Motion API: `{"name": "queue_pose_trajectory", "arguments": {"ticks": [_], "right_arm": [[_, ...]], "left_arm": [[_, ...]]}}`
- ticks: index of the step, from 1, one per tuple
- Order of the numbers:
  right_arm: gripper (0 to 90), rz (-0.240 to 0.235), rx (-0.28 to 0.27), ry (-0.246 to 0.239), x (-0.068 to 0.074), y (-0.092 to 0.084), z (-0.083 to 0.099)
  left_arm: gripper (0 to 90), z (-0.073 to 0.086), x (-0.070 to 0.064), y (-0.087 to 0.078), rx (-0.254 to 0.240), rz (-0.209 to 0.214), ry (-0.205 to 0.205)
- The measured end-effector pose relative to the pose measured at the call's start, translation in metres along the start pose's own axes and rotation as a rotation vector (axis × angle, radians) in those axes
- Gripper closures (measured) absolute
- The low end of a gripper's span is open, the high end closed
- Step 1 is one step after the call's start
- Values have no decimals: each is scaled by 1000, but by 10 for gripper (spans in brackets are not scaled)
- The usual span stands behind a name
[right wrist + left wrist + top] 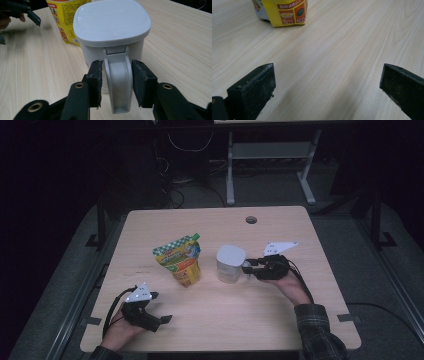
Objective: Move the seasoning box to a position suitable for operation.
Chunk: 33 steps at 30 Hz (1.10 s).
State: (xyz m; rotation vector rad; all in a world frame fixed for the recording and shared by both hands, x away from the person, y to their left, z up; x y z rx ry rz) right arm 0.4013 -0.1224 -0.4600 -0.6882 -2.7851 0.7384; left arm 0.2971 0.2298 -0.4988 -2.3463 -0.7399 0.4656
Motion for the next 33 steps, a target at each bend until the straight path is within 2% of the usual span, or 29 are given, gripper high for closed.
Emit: {"name": "queue_pose_trajectory", "arguments": {"ticks": [7,13,14,17,26,33], "right_arm": [[617,1,-3,-1,0,1,0],[678,7,12,-30,3,3,0],[683,10,14,-47,4,3,0],[685,10,18,-50,5,3,0],[687,7,29,-55,9,-5,1],[687,3,43,-59,19,-15,3]], "left_arm": [[0,0,0,0,1,4,1],[0,1,-1,1,5,8,2],[0,1,-1,1,5,9,1],[0,1,-1,0,3,8,0],[0,1,-1,0,5,8,0],[0,1,-2,0,2,6,-4]]}}
Point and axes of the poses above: each handheld gripper's, and its own axes: y roughly forward along the jaws, z roughly out of its underside, x roughly to its left, the point moved 6 cm from there along y, roughly forward along the jaws, and after that the axes turned 4 degrees about -y, right-handed, at the moved point
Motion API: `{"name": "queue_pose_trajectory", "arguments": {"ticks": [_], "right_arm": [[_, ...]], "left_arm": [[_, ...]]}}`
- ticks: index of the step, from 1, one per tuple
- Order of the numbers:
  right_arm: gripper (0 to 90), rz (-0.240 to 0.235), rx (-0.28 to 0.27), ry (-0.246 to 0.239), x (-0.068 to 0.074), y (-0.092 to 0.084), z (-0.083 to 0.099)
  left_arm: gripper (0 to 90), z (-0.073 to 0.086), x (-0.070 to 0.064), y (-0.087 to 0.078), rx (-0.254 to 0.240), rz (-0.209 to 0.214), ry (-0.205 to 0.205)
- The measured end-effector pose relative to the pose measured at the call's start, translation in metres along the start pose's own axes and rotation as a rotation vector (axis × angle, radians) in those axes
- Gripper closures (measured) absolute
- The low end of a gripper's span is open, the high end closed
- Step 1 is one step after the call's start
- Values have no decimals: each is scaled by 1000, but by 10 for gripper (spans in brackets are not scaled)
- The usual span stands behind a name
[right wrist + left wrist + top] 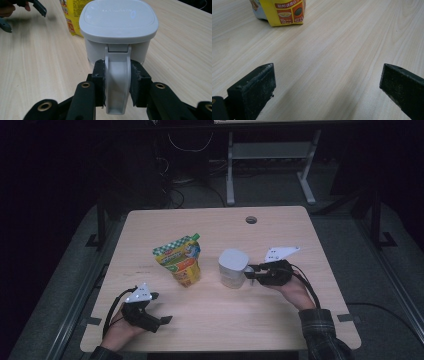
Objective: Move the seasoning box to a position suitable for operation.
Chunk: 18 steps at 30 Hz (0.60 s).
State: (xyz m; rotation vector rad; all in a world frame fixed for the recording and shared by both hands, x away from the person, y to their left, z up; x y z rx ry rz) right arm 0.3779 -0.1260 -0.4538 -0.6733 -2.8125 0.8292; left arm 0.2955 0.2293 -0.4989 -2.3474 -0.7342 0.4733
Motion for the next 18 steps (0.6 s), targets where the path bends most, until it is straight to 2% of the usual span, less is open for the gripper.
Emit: {"name": "queue_pose_trajectory", "arguments": {"ticks": [18], "right_arm": [[687,-19,-10,-24,27,-20,10]], "left_arm": [[0,-1,-3,0,-7,2,2]]}}
Point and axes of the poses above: each handheld gripper's, and its own axes: y roughly forward along the jaws, z roughly out of its underside, x roughly to its left, the point moved 6 cm from there along y, roughly forward along the jaws, and after that the axes turned 4 degrees about -y, right-handed, at the moved point
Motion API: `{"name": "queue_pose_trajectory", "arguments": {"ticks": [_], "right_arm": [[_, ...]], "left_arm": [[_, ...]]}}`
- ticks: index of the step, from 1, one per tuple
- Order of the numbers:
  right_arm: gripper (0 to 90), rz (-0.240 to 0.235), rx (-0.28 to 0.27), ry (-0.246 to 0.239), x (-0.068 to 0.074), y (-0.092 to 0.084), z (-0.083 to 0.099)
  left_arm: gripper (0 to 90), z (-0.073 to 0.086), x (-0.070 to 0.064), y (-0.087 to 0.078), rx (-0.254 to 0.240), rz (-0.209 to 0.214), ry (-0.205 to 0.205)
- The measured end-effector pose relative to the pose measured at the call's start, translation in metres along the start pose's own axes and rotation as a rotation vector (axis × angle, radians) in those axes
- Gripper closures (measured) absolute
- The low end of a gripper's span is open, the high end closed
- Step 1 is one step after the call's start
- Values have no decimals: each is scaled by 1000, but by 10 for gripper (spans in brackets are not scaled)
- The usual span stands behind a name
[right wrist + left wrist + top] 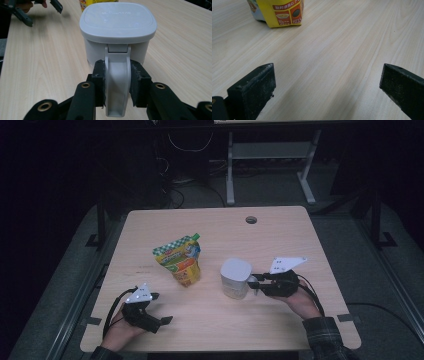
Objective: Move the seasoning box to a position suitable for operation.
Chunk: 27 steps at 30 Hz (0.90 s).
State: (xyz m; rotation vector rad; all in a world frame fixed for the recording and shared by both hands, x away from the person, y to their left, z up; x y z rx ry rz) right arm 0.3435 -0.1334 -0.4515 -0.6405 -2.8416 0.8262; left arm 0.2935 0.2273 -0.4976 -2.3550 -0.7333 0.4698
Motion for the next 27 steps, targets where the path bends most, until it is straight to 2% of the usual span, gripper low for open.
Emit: {"name": "queue_pose_trajectory", "arguments": {"ticks": [17,23,27], "right_arm": [[686,-52,-11,-31,32,-13,6],[685,-88,-7,-41,44,-16,10],[685,-92,-5,-44,48,-17,11]], "left_arm": [[0,0,-2,0,9,6,17],[0,0,-3,1,9,13,11],[0,1,-3,2,9,15,7]]}}
Point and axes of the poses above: each handheld gripper's, and its own axes: y roughly forward along the jaws, z roughly out of its underside, x roughly to its left, the point moved 6 cm from there along y, roughly forward along the jaws, and after that the axes turned 4 degrees about -y, right-handed, at the moved point
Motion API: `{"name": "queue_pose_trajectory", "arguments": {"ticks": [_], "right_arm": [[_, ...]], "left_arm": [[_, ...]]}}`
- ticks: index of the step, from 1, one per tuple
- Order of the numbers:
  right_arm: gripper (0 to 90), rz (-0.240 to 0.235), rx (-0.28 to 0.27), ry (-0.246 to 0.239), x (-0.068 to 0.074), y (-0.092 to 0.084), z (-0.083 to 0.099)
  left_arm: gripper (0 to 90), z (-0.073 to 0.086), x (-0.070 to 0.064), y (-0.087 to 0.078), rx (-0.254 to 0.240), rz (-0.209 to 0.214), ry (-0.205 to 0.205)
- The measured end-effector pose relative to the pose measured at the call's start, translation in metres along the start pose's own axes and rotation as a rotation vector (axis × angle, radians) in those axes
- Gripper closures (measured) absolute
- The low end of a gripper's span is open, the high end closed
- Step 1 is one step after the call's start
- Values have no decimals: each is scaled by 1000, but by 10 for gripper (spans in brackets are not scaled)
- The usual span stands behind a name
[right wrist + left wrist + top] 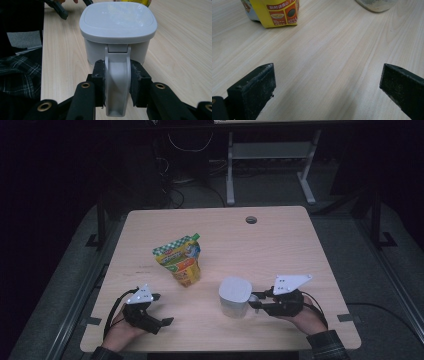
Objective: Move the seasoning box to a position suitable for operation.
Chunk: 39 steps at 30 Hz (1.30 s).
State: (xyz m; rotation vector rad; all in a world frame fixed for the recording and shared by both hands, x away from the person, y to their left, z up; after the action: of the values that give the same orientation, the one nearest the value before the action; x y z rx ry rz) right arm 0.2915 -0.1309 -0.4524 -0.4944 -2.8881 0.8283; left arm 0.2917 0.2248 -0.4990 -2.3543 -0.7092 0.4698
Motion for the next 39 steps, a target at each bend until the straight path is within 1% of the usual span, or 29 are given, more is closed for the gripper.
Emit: {"name": "queue_pose_trajectory", "arguments": {"ticks": [7,9,11,14,16,17,20,24,29,30,32,33,35,38,39], "right_arm": [[680,-1,-2,4,0,-1,3],[675,-3,4,16,1,-1,5],[673,-2,11,13,1,-1,7],[667,6,5,22,2,-1,8],[634,8,-6,28,2,-2,7],[624,6,-14,35,2,-4,7],[580,22,-30,58,0,-10,8],[555,36,-36,73,2,-17,11],[547,56,-44,104,6,-26,19],[562,67,-48,114,7,-31,22],[602,68,-52,132,10,-35,25],[602,68,-52,132,10,-35,25],[654,65,-55,146,13,-37,28],[762,52,-45,143,21,-37,31],[785,47,-45,141,23,-36,32]], "left_arm": [[0,0,-1,2,3,6,-1],[0,0,-1,2,3,7,1],[0,0,-1,2,4,8,1],[0,0,-1,2,6,9,0],[0,1,-1,1,6,8,1],[0,0,-1,1,5,9,-1],[0,0,-1,1,5,10,-2],[0,1,-1,2,6,13,-8],[0,0,-1,2,2,13,-14],[0,0,-1,2,1,12,-15],[0,0,-1,2,-1,13,-18],[0,0,-1,2,-1,13,-19],[0,-1,-1,1,-5,12,-18],[0,-1,-2,1,-6,12,-16],[0,-1,-2,1,-5,13,-16]]}}
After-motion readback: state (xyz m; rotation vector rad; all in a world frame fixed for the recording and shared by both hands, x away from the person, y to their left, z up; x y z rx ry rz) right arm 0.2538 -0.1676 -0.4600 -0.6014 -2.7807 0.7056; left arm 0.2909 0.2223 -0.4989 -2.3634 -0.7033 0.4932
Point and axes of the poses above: each handheld gripper's, and its own axes: y roughly forward along the jaws, z roughly out of its underside, x roughly to its left, the point moved 6 cm from there along y, roughly forward along the jaws, and after that the axes turned 4 degrees about -y, right-handed, at the moved point
